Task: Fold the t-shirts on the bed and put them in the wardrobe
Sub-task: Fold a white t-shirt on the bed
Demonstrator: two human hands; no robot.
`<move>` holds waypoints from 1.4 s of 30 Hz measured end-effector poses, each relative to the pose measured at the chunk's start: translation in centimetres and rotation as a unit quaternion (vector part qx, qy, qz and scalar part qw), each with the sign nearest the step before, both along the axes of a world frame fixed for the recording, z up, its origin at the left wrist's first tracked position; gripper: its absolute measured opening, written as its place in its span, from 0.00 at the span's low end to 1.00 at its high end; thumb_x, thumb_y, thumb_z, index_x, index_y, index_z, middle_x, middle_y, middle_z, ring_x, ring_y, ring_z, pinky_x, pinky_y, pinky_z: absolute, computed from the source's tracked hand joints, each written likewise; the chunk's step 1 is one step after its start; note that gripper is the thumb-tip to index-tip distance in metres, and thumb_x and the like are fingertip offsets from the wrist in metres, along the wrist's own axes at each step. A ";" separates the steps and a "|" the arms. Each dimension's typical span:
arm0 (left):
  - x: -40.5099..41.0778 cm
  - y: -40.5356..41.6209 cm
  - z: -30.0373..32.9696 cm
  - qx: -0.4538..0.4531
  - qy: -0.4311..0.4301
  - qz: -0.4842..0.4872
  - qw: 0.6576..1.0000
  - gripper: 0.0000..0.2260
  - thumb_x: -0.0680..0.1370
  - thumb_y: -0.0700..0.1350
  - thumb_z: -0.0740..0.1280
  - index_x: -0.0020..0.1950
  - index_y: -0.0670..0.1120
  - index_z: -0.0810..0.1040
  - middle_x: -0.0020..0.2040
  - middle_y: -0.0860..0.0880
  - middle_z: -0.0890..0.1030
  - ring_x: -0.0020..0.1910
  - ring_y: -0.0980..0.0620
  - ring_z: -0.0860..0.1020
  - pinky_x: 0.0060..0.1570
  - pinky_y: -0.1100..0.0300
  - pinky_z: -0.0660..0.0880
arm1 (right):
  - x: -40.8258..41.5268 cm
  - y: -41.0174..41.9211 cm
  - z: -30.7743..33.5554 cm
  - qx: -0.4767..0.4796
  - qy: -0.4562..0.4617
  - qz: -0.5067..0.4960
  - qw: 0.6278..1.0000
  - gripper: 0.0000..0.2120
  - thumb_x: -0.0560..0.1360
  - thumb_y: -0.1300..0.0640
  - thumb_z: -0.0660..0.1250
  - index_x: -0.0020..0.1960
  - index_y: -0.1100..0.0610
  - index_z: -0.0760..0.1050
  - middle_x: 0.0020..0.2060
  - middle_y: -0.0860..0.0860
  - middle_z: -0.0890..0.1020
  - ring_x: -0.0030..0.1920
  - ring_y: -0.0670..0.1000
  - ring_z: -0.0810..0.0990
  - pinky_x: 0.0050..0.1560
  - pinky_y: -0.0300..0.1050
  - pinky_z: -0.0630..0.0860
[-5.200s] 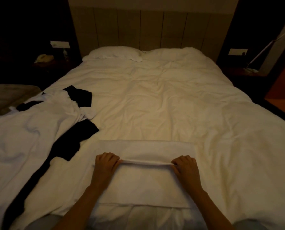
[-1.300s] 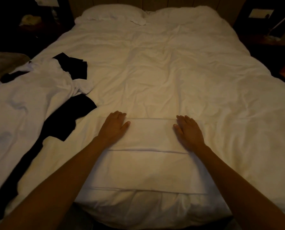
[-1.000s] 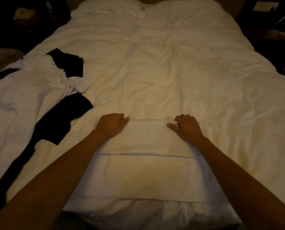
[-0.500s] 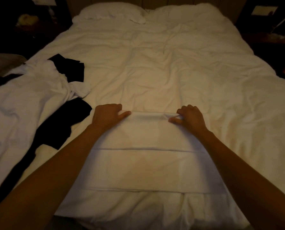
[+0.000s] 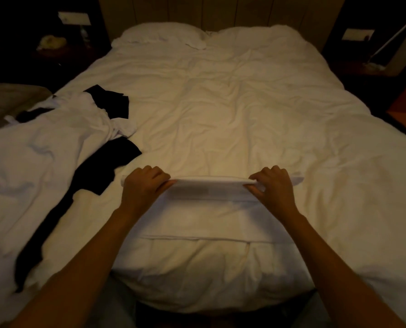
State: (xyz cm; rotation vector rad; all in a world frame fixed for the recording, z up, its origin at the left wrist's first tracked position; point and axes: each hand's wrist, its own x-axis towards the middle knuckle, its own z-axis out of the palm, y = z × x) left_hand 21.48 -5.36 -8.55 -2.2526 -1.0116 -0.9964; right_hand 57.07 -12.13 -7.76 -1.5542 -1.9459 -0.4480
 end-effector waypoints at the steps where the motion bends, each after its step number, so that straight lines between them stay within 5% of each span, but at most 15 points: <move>1: -0.3 -1.2 -0.7 -0.002 -0.003 -0.007 1.000 0.14 0.79 0.53 0.66 0.40 0.45 0.82 0.37 0.48 0.80 0.33 0.47 0.77 0.32 0.56 0.68 | -0.1 -1.1 -0.7 -0.001 -0.003 0.007 1.000 0.17 0.74 0.41 0.62 0.42 0.53 0.83 0.35 0.49 0.80 0.38 0.53 0.75 0.41 0.47 0.62; 8: -1.7 -7.4 -7.4 -0.040 -0.012 -0.032 0.999 0.15 0.79 0.55 0.65 0.39 0.47 0.84 0.39 0.49 0.82 0.34 0.48 0.78 0.31 0.57 0.71 | -1.0 -7.5 -6.7 -0.048 -0.019 0.027 0.998 0.14 0.72 0.43 0.62 0.43 0.49 0.83 0.36 0.47 0.79 0.37 0.52 0.75 0.41 0.46 0.60; 15: -0.5 -8.8 -8.0 -0.121 -0.006 -0.071 0.990 0.22 0.83 0.57 0.54 0.54 0.48 0.84 0.50 0.48 0.84 0.49 0.52 0.74 0.45 0.58 0.66 | -1.1 -9.4 -7.5 -0.074 0.011 0.017 0.997 0.16 0.75 0.44 0.60 0.46 0.49 0.85 0.38 0.46 0.81 0.39 0.52 0.78 0.40 0.46 0.70; 22: 0.2 -9.3 -7.9 -0.141 0.008 -0.096 0.985 0.25 0.85 0.55 0.51 0.47 0.47 0.86 0.43 0.49 0.83 0.44 0.53 0.72 0.42 0.60 0.65 | -0.9 -11.1 -8.0 -0.087 0.031 0.003 0.996 0.17 0.75 0.46 0.61 0.45 0.52 0.86 0.40 0.48 0.83 0.42 0.52 0.80 0.46 0.43 0.69; 25: 0.1 -10.0 -8.2 -0.160 0.016 -0.087 0.983 0.24 0.84 0.56 0.53 0.44 0.47 0.85 0.43 0.50 0.82 0.42 0.52 0.75 0.41 0.60 0.66 | -0.8 -11.8 -8.1 -0.101 0.050 0.004 0.994 0.18 0.75 0.46 0.61 0.44 0.54 0.85 0.41 0.50 0.85 0.42 0.54 0.82 0.46 0.47 0.77; 29: 3.0 -9.7 -6.4 -0.195 0.020 -0.101 0.975 0.24 0.83 0.57 0.51 0.48 0.47 0.83 0.44 0.49 0.82 0.41 0.50 0.78 0.40 0.58 0.73 | -0.5 -12.5 -7.3 -0.056 0.167 -0.067 0.982 0.17 0.75 0.46 0.62 0.47 0.57 0.84 0.42 0.53 0.85 0.45 0.54 0.82 0.52 0.44 0.72; 33: 8.8 -8.4 -4.8 -0.281 0.027 -0.106 0.954 0.19 0.79 0.54 0.57 0.56 0.46 0.82 0.52 0.45 0.82 0.49 0.44 0.80 0.48 0.52 0.75 | 0.9 -12.6 -6.4 -0.085 0.316 -0.186 0.926 0.17 0.78 0.52 0.68 0.63 0.61 0.78 0.57 0.59 0.81 0.58 0.59 0.77 0.63 0.49 0.69; 36: 13.4 -7.2 -4.5 -0.314 0.049 -0.118 0.941 0.22 0.79 0.56 0.56 0.61 0.44 0.80 0.57 0.44 0.81 0.55 0.42 0.78 0.53 0.50 0.74 | 1.9 -12.4 -7.0 -0.115 0.389 -0.221 0.887 0.23 0.77 0.52 0.70 0.67 0.61 0.73 0.57 0.58 0.80 0.58 0.59 0.75 0.61 0.51 0.70; 39: 18.0 -6.1 -4.1 -0.349 0.060 -0.130 0.926 0.25 0.80 0.58 0.53 0.64 0.44 0.78 0.60 0.44 0.79 0.58 0.43 0.76 0.56 0.53 0.70 | 2.4 -12.3 -7.3 -0.148 0.452 -0.218 0.852 0.22 0.77 0.50 0.70 0.66 0.60 0.74 0.54 0.56 0.80 0.56 0.56 0.76 0.57 0.48 0.71; 42: 22.4 -5.4 -3.8 -0.394 0.056 -0.135 0.908 0.22 0.82 0.56 0.56 0.69 0.44 0.75 0.65 0.44 0.77 0.62 0.43 0.74 0.60 0.53 0.67 | 2.6 -12.1 -8.0 -0.156 0.442 -0.212 0.857 0.15 0.77 0.48 0.69 0.54 0.60 0.79 0.47 0.57 0.80 0.49 0.57 0.78 0.53 0.52 0.73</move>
